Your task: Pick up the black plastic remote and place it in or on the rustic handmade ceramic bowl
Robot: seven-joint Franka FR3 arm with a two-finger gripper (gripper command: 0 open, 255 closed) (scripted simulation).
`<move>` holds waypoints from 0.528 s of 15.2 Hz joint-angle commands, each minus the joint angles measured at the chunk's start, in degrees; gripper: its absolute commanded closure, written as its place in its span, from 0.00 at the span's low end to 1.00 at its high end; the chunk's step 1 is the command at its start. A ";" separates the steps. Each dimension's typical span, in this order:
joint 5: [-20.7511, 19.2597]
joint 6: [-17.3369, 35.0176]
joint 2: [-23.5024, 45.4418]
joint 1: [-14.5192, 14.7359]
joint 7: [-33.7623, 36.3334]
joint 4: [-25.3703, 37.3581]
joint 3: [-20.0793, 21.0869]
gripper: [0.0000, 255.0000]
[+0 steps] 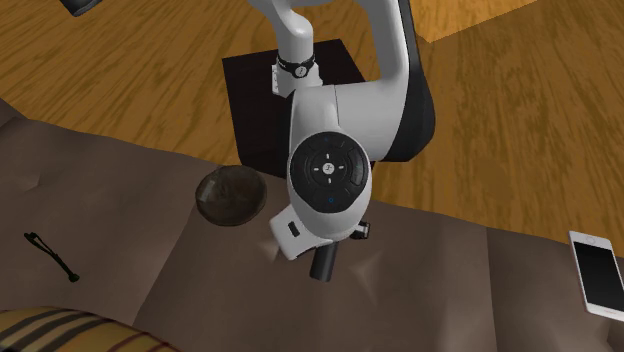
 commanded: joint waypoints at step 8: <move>-0.37 -5.49 -3.73 -0.02 0.57 1.78 -0.15 1.00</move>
